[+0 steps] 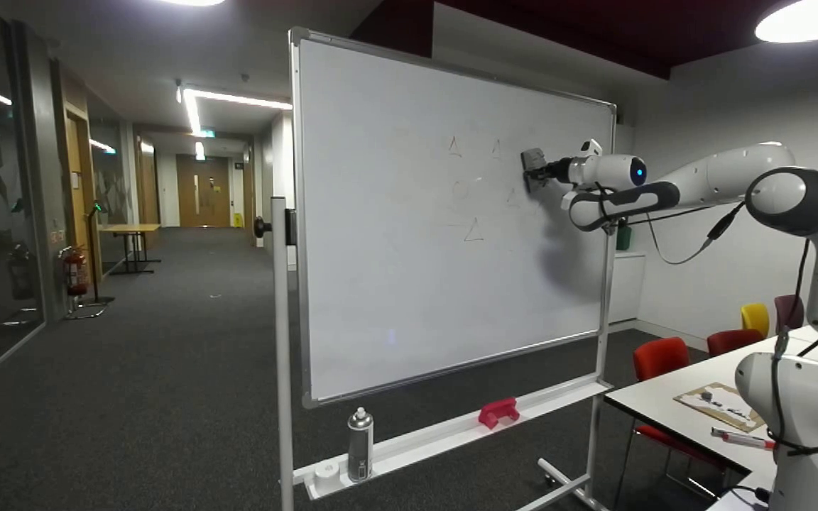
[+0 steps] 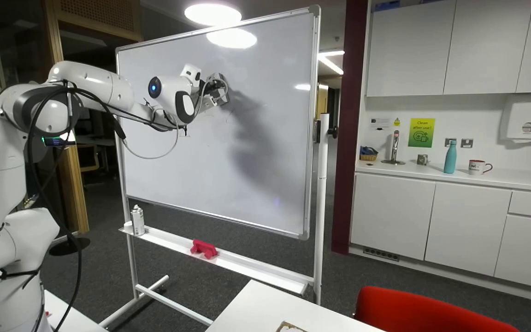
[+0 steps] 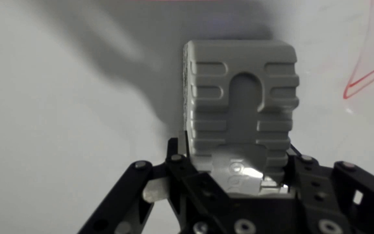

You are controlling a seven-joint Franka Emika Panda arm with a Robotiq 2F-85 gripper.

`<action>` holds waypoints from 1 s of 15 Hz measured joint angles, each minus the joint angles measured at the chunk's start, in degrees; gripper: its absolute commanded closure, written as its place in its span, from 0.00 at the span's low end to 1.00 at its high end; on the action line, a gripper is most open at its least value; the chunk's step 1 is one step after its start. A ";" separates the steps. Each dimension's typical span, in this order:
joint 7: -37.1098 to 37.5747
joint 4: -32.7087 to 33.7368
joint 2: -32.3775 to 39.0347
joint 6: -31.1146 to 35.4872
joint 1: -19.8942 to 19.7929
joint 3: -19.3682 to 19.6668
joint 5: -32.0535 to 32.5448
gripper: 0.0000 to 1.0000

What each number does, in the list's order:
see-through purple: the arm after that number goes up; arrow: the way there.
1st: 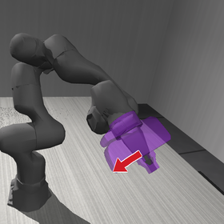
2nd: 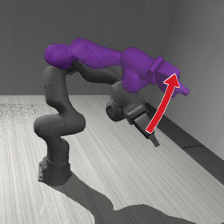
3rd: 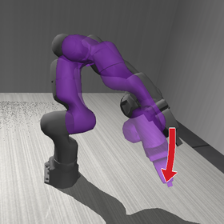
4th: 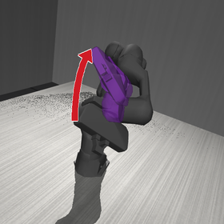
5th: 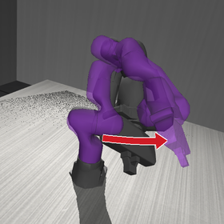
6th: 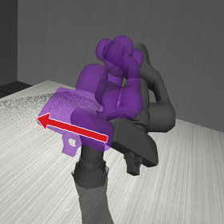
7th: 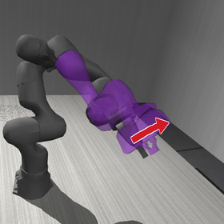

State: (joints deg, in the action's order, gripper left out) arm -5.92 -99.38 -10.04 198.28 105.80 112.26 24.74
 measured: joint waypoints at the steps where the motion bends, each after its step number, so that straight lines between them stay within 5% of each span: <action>1: 0.00 -0.21 0.01 0.00 -0.04 -0.55 0.54 0.65; 10: 0.01 -2.45 0.40 0.00 -1.17 -11.96 1.90 0.65; 15: -0.64 -2.66 0.35 -0.01 -1.16 -13.66 1.90 0.65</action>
State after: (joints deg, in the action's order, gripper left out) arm -6.56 -102.04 -9.69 198.28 104.64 98.59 26.64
